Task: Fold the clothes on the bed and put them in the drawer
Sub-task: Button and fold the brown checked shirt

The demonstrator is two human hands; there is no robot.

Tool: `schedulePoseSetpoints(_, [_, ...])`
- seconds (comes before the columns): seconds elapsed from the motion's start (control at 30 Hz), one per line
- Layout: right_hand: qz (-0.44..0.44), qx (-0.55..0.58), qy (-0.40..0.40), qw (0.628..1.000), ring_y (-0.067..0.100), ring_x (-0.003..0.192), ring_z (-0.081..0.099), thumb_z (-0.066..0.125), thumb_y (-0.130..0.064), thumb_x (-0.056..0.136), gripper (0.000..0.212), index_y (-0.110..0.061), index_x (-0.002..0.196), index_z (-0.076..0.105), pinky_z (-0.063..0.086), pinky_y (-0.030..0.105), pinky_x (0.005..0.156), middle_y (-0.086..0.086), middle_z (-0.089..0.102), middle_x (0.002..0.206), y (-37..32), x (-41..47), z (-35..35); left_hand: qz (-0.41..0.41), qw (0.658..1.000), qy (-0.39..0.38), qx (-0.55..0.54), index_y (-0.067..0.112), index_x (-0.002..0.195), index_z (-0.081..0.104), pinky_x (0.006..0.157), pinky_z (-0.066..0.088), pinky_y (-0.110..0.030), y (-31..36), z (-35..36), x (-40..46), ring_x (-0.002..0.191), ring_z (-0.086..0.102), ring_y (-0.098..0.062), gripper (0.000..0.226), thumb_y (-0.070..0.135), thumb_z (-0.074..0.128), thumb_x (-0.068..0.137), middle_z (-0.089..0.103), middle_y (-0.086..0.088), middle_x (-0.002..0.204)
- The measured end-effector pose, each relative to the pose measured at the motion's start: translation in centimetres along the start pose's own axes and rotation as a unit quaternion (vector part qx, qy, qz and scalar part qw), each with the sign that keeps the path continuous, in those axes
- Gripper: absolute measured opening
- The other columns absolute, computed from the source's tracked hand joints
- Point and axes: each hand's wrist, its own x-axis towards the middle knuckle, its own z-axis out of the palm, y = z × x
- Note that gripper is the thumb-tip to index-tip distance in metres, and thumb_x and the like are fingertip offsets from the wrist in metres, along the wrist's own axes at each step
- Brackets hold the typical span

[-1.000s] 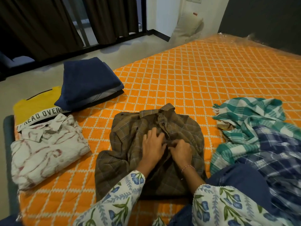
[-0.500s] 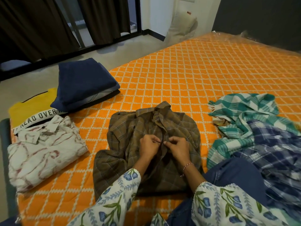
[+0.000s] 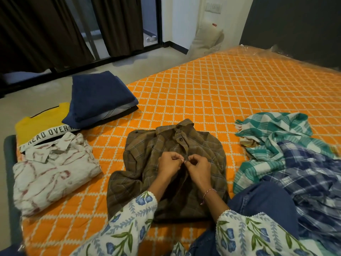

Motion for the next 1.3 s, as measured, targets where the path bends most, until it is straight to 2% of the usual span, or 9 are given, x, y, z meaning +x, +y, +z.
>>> schedulePoseSetpoints(0.2, [0.001, 0.002, 0.011, 1.0, 0.018, 0.072, 0.062, 0.067, -0.011, 0.082, 0.006, -0.008, 0.077, 0.069, 0.049, 0.034, 0.065, 0.007, 0.067, 0.074, 0.0, -0.2, 0.1, 0.0, 0.999, 0.001, -0.05, 0.002, 0.081, 0.07, 0.061, 0.051, -0.016, 0.7, -0.2, -0.2, 0.063, 0.06, -0.009, 0.013, -0.004, 0.061, 0.086, 0.063, -0.001, 0.067])
schedulePoseSetpoints(0.4, [0.007, 0.036, 0.006, 0.999, 0.011, 0.074, 0.059, 0.063, -0.005, 0.085, 0.009, -0.008, 0.083, 0.072, 0.046, 0.026, 0.068, 0.003, 0.067, 0.079, -0.2, -0.2, -0.2, 0.024, 0.999, -0.015, -0.034, 0.008, 0.078, 0.069, 0.065, 0.052, -0.022, 0.5, -0.3, -0.1, 0.065, 0.06, -0.012, 0.015, -0.002, 0.063, 0.086, 0.065, -0.002, 0.068])
schedulePoseSetpoints(0.53, [0.051, 0.055, -0.031, 0.997, 0.012, 0.065, 0.055, 0.059, -0.004, 0.085, 0.016, -0.006, 0.08, 0.073, 0.042, 0.028, 0.061, 0.005, 0.066, 0.072, -0.4, 0.3, -0.5, 0.024, 0.999, -0.008, -0.027, 0.004, 0.083, 0.071, 0.063, 0.05, -0.019, 0.3, 0.0, -0.3, 0.067, 0.061, -0.009, 0.01, -0.001, 0.063, 0.086, 0.065, -0.001, 0.071])
schedulePoseSetpoints(0.7, [0.117, 0.155, -0.082, 0.978, 0.016, 0.067, 0.06, 0.053, -0.006, 0.092, 0.022, 0.0, 0.085, 0.073, 0.048, 0.022, 0.058, 0.011, 0.066, 0.074, -0.3, 0.9, -1.3, 0.016, 0.998, -0.004, -0.054, 0.008, 0.076, 0.068, 0.069, 0.055, -0.026, 0.1, 0.0, -0.4, 0.067, 0.062, -0.013, 0.017, -0.005, 0.063, 0.085, 0.064, -0.002, 0.069])
schedulePoseSetpoints(0.83, [0.047, 0.114, -0.082, 0.989, 0.012, 0.068, 0.06, 0.063, -0.001, 0.086, 0.01, 0.002, 0.085, 0.072, 0.049, 0.018, 0.061, 0.009, 0.068, 0.077, -0.3, 0.7, -1.7, -0.01, 0.991, -0.008, -0.133, 0.009, 0.075, 0.066, 0.066, 0.055, -0.019, 0.4, 0.0, -1.0, 0.07, 0.064, -0.011, 0.02, -0.007, 0.06, 0.086, 0.064, -0.003, 0.072])
schedulePoseSetpoints(0.93, [0.011, 0.043, -0.061, 0.997, 0.007, 0.067, 0.059, 0.067, -0.005, 0.082, 0.005, -0.004, 0.081, 0.072, 0.044, 0.019, 0.061, 0.003, 0.067, 0.074, -0.4, 1.0, -1.2, -0.033, 0.981, 0.002, -0.191, 0.009, 0.075, 0.067, 0.072, 0.057, -0.024, 0.5, 0.0, -1.3, 0.074, 0.064, -0.014, 0.019, -0.002, 0.059, 0.088, 0.066, -0.006, 0.075])
schedulePoseSetpoints(1.07, [-0.026, -0.033, -0.016, 0.999, 0.007, 0.068, 0.059, 0.065, -0.008, 0.083, 0.008, -0.012, 0.08, 0.072, 0.042, 0.015, 0.056, -0.003, 0.065, 0.072, -0.6, 0.7, -0.6, -0.004, 0.99, 0.007, -0.137, 0.02, 0.073, 0.07, 0.079, 0.055, -0.035, 0.5, 0.2, -1.1, 0.081, 0.067, -0.019, 0.013, 0.009, 0.071, 0.081, 0.071, -0.006, 0.079])
schedulePoseSetpoints(1.17, [-0.034, -0.065, -0.007, 0.997, 0.011, 0.072, 0.061, 0.067, -0.015, 0.084, 0.007, -0.014, 0.079, 0.072, 0.047, 0.023, 0.063, -0.001, 0.068, 0.075, -0.7, 0.3, -0.2, 0.0, 0.994, 0.048, -0.102, 0.014, 0.076, 0.069, 0.079, 0.056, -0.039, 0.2, 0.2, -0.9, 0.084, 0.067, -0.026, 0.011, 0.005, 0.071, 0.08, 0.069, -0.008, 0.079])
schedulePoseSetpoints(1.3, [0.042, 0.045, -0.042, 0.997, 0.013, 0.067, 0.061, 0.064, -0.008, 0.085, 0.018, -0.014, 0.07, 0.071, 0.048, 0.023, 0.058, 0.002, 0.067, 0.069, -1.0, 0.9, -0.7, -0.035, 0.981, 0.026, -0.19, 0.009, 0.08, 0.064, 0.062, 0.055, -0.019, 0.3, 0.2, -1.0, 0.075, 0.063, -0.014, 0.013, -0.003, 0.063, 0.086, 0.064, -0.005, 0.078])
